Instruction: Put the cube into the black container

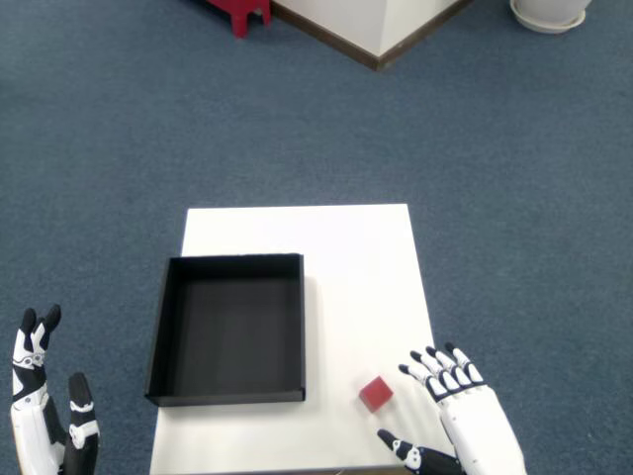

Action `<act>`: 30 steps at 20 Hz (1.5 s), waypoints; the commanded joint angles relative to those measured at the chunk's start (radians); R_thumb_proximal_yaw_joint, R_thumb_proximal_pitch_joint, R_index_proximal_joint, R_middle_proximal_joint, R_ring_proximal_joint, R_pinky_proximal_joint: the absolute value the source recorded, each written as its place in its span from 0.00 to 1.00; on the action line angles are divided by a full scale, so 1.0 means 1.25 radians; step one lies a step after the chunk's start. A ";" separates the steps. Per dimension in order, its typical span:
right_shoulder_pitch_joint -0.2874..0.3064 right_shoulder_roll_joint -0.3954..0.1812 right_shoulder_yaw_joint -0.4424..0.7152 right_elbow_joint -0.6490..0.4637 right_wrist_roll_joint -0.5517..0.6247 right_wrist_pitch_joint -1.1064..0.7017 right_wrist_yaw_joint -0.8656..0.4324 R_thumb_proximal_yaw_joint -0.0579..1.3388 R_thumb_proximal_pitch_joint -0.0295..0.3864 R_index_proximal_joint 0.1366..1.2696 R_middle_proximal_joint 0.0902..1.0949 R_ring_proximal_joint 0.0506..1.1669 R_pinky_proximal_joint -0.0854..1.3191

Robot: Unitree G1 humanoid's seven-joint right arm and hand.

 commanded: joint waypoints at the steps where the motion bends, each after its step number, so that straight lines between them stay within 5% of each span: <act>1: -0.017 -0.014 -0.016 0.000 0.010 0.030 0.001 0.33 0.16 0.24 0.16 0.17 0.08; 7: -0.011 -0.008 -0.034 -0.006 0.030 0.074 0.065 0.33 0.31 0.26 0.17 0.17 0.08; 30: -0.002 0.043 -0.063 -0.022 0.066 0.193 0.243 0.32 0.31 0.29 0.16 0.17 0.10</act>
